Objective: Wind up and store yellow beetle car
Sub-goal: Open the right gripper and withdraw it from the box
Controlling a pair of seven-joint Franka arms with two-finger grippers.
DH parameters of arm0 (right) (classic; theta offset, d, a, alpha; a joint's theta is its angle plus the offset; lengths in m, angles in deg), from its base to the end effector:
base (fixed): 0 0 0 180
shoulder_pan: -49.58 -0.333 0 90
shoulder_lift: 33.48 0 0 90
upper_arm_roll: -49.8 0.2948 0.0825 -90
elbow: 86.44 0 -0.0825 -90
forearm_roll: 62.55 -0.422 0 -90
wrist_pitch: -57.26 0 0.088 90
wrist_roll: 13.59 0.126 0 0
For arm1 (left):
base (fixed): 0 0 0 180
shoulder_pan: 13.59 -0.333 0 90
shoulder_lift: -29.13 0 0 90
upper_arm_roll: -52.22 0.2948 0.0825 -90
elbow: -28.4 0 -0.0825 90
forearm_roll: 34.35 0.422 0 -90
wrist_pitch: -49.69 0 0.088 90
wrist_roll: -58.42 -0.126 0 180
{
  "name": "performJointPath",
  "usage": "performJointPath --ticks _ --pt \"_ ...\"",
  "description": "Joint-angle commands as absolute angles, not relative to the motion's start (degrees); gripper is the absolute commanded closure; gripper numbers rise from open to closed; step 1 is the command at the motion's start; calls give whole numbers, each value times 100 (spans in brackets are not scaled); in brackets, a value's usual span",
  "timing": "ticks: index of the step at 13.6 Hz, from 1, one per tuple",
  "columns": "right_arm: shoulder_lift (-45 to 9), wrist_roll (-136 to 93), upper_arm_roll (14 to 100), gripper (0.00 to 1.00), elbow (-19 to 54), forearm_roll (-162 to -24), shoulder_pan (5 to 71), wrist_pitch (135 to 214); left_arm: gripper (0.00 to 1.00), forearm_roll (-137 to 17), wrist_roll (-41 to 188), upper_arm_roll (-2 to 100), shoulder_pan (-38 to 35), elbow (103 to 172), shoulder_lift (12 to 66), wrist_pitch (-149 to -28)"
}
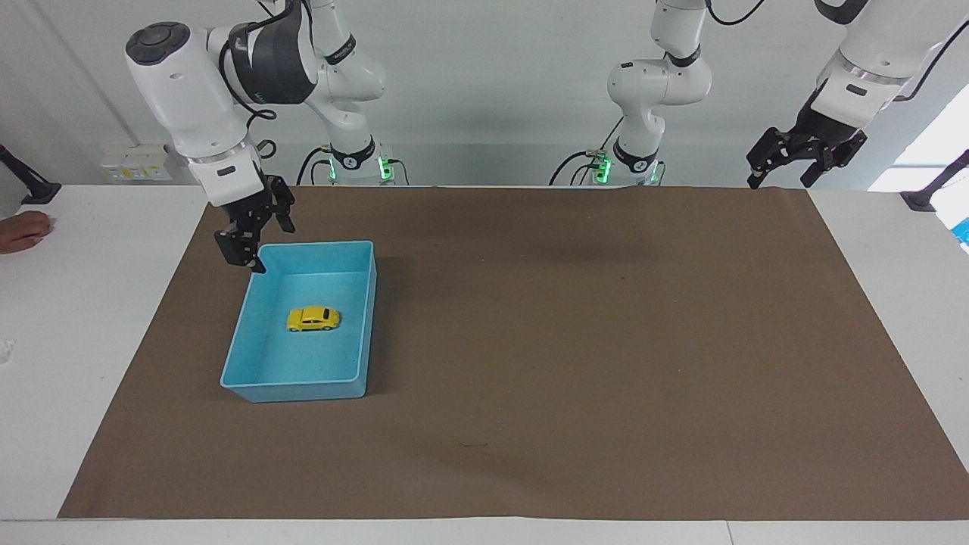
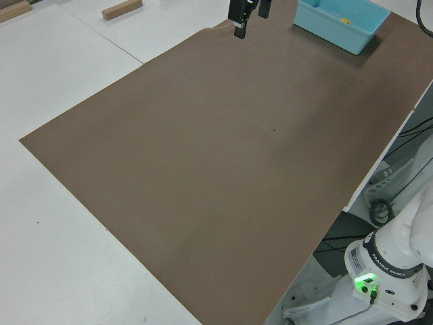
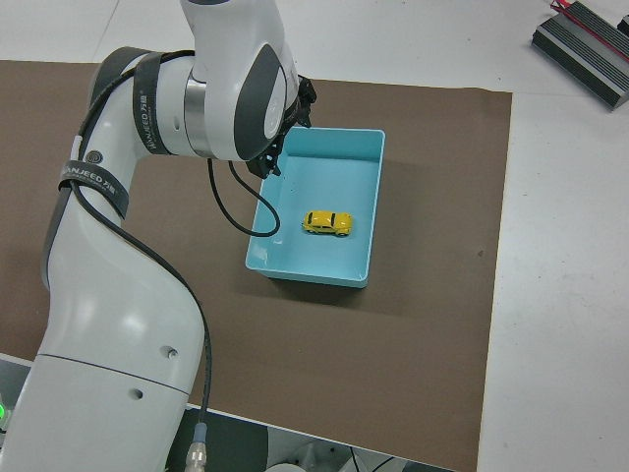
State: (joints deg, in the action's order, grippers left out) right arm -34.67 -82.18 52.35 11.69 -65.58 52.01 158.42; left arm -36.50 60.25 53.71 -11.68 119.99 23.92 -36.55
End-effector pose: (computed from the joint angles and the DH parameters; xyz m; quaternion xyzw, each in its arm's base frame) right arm 0.6023 0.0071 0.5413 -0.8271 -0.5603 -0.0449 0.0005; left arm 0.5590 -0.0084 0.6169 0.9997 0.0110 -0.0016 0.0199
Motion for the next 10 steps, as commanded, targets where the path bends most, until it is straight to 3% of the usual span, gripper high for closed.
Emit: performJointPath --ticks 1,10 --pt "-3471 -7733 5174 0 971 -6554 5160 15466 0 -3566 6009 5319 -1236 11963 2386 -3565" --pt "-3497 -5731 4936 0 497 -6439 5160 14772 0 -3566 6009 5319 -1236 11963 2386 -3565"
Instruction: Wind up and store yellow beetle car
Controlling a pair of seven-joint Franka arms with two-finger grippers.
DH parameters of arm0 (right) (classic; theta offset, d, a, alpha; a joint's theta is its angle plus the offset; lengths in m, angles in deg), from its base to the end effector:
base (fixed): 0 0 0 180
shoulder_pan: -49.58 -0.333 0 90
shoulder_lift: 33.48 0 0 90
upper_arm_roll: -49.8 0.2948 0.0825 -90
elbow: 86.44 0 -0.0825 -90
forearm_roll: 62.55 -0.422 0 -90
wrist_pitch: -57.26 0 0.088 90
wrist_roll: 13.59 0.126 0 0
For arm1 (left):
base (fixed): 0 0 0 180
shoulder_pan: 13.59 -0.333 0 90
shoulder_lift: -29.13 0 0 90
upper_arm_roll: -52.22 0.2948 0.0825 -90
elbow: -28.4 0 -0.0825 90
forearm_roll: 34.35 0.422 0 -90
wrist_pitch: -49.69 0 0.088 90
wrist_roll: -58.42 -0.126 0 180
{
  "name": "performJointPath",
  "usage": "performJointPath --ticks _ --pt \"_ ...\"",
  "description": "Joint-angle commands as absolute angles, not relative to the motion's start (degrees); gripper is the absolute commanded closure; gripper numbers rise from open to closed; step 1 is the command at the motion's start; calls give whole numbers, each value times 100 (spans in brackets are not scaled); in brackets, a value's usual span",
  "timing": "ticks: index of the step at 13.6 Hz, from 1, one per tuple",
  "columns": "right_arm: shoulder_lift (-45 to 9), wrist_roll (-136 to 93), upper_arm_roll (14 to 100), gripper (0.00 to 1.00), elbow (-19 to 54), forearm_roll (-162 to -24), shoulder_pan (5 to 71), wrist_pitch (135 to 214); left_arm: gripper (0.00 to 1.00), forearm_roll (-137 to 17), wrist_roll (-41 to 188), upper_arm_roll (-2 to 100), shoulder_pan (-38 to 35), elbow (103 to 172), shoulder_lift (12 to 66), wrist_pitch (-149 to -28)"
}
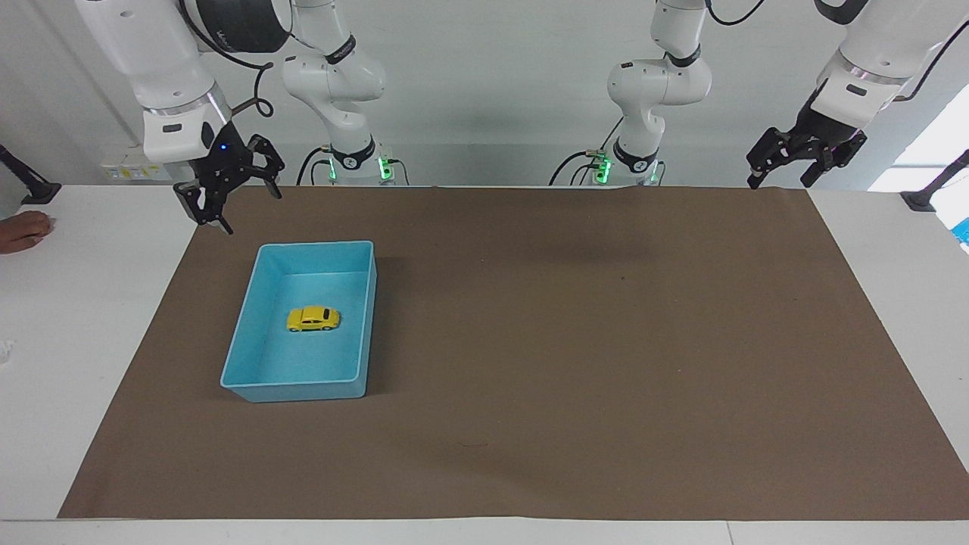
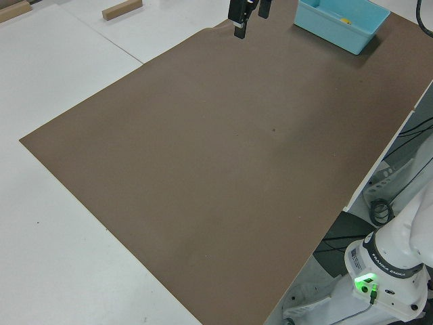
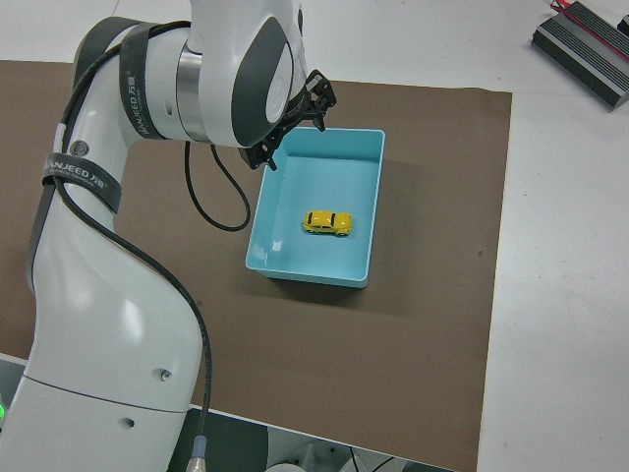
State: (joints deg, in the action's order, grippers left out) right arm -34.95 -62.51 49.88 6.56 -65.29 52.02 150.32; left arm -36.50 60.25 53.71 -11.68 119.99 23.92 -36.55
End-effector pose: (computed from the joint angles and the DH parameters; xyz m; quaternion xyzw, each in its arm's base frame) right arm 0.5900 -0.0185 0.5776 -0.9186 -0.3942 -0.0224 0.0157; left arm 0.5590 -0.0084 0.6169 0.9997 0.0110 -0.0016 0.0199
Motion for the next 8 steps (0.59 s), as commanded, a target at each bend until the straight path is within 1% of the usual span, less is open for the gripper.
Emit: performJointPath --ticks 1,4,8 --pt "-3497 -5266 4927 0 392 -6404 5160 14640 0 -3566 6009 5319 -1236 11963 2386 -3565" --pt "-3488 -4314 4936 0 189 -6369 5143 14428 0 -3566 6009 5319 -1236 11963 2386 -3565" --pt "-3488 -3120 4989 0 189 -6483 5099 14304 0 -3566 6009 5319 -1236 11963 2386 -3565"
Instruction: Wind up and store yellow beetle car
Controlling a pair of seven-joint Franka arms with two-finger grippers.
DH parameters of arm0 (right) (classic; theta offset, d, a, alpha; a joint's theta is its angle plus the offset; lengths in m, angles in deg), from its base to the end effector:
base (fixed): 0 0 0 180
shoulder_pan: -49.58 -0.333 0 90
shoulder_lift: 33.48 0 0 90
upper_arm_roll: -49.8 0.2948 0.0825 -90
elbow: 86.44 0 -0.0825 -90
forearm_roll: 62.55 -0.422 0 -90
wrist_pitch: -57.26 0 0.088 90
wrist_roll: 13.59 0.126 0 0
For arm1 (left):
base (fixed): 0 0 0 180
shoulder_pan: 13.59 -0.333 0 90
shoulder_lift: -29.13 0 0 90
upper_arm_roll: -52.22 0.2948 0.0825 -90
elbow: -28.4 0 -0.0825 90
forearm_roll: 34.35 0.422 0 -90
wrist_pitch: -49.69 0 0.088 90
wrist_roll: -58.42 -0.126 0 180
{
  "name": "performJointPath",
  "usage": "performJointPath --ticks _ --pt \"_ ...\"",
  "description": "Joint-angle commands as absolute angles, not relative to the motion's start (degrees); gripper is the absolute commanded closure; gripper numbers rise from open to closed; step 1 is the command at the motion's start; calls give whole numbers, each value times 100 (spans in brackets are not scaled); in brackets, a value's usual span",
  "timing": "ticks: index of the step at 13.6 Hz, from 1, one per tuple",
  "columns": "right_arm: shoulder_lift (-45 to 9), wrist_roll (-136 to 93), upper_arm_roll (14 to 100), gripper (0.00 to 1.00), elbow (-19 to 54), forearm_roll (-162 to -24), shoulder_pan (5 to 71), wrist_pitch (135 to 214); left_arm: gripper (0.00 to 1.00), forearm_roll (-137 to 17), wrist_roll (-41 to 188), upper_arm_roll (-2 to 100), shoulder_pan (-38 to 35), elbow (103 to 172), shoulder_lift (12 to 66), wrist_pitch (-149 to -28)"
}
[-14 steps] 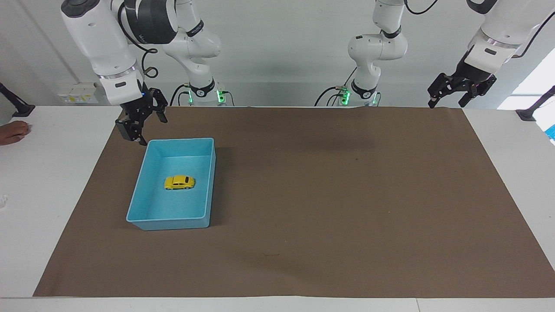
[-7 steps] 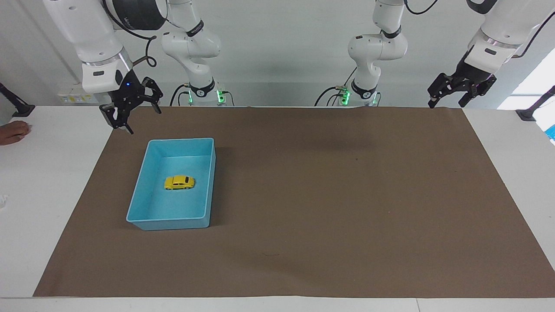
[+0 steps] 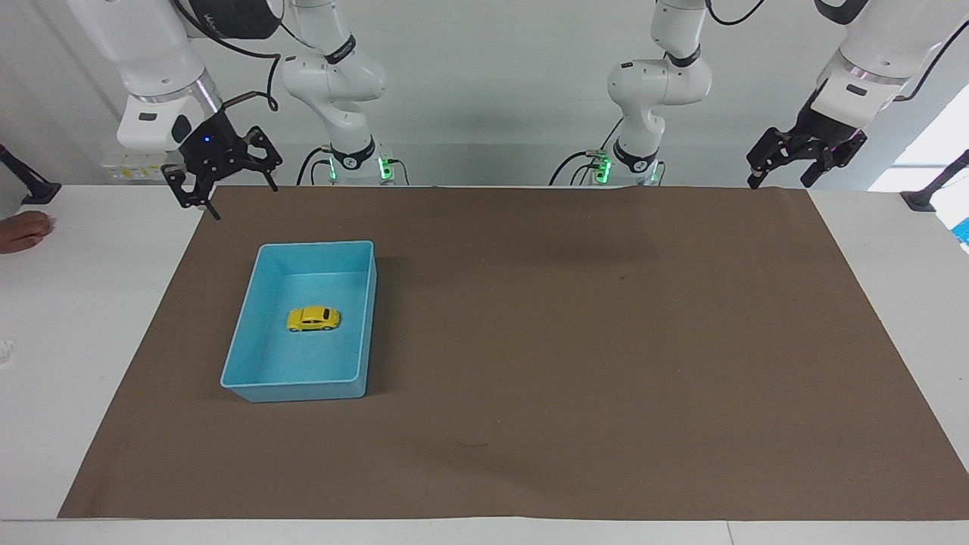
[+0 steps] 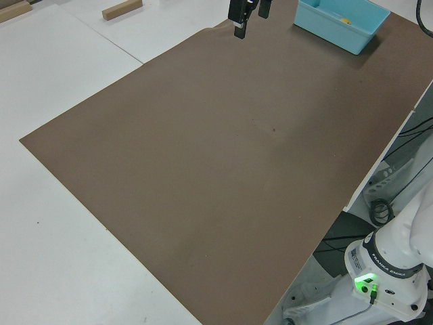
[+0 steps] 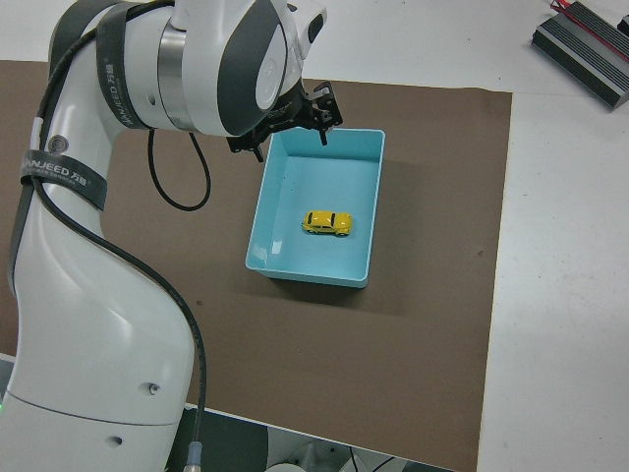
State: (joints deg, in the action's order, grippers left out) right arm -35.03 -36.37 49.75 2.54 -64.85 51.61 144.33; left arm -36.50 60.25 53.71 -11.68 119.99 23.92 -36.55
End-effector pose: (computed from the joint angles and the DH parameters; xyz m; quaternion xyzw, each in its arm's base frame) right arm 0.5794 -0.0158 0.6048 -0.9834 -0.1806 -0.0013 0.0203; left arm 0.5590 -0.0084 0.6169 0.9997 0.0110 -0.0016 0.0199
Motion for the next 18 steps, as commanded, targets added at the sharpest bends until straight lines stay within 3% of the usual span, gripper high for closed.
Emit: performJointPath --ticks 1,10,18 --pt "-3488 -2987 4980 0 189 -6483 5081 14304 0 -3566 6009 5319 -1236 11963 2386 -3565" --pt "-3594 -1449 4954 0 197 -6483 5098 14181 0 -3566 6009 5319 -1236 11963 2386 -3565" --pt "-3611 -1473 4945 0 224 -6369 5081 14260 0 -3566 6009 5319 -1236 11963 2386 -3565"
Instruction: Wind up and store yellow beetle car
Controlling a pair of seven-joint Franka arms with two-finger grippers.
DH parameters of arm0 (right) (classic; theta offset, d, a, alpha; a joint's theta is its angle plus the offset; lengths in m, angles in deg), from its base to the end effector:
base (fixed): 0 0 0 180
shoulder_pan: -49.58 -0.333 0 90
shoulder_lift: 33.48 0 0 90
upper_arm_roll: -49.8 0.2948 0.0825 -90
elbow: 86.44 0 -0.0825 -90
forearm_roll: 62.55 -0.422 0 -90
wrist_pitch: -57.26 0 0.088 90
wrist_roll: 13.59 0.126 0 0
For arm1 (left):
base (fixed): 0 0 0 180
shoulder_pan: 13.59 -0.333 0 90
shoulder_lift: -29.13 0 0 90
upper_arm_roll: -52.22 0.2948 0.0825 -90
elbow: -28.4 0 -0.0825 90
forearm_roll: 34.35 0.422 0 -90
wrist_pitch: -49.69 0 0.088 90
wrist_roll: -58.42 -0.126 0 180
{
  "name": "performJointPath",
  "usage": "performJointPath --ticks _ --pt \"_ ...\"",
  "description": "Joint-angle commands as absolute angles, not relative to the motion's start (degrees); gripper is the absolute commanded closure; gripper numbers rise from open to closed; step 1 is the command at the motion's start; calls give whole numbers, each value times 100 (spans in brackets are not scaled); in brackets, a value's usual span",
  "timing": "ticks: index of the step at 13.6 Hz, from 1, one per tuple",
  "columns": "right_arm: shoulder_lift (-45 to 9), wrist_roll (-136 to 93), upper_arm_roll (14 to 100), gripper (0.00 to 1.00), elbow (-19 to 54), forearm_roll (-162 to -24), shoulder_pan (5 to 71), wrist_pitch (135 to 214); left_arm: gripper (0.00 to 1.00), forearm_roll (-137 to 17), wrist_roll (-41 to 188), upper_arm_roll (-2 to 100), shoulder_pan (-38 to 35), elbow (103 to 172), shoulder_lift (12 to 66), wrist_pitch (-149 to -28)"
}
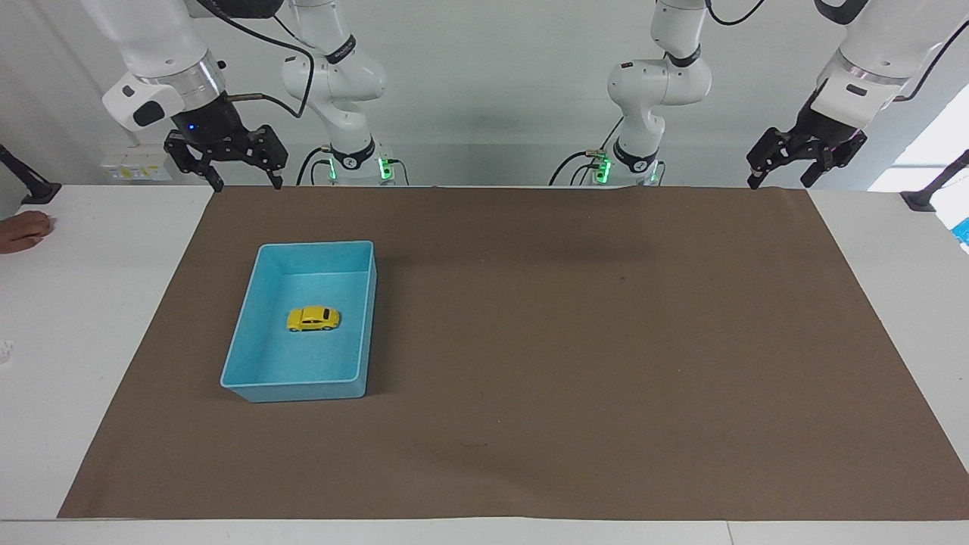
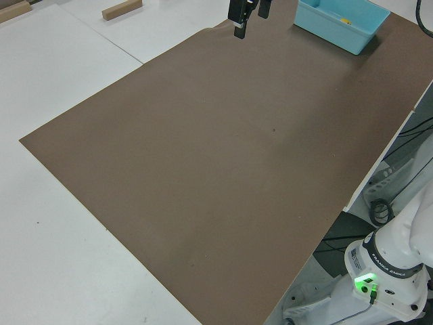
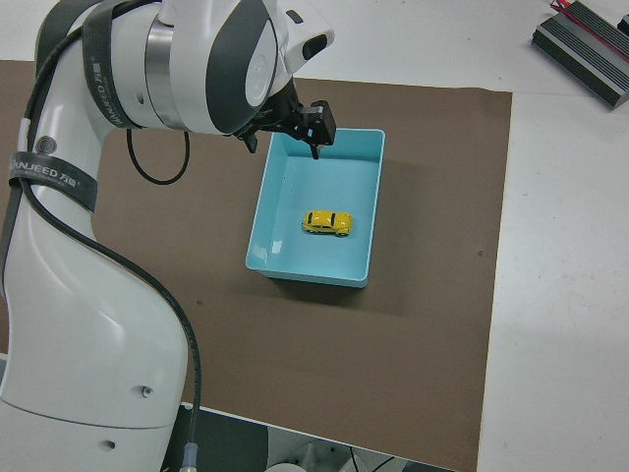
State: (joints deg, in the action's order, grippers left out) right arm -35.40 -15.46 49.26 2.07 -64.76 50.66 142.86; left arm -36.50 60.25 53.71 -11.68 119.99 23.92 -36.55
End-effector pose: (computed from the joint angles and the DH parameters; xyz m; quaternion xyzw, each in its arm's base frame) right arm 0.5746 -0.0112 0.6105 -0.9998 -0.0035 0.0080 0.0197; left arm 0.5590 -0.0084 0.6169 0.9997 0.0110 -0.0016 0.0199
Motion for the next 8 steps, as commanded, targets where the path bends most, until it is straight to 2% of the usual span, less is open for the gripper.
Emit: performJointPath --ticks 1,8 --pt "-3611 -1465 4945 0 224 -6369 5081 14260 0 -3566 6009 5319 -1236 11963 2386 -3565" --pt "-3603 -1482 4945 0 215 -6360 5055 14296 0 -3566 6009 5319 -1236 11963 2386 -3565"
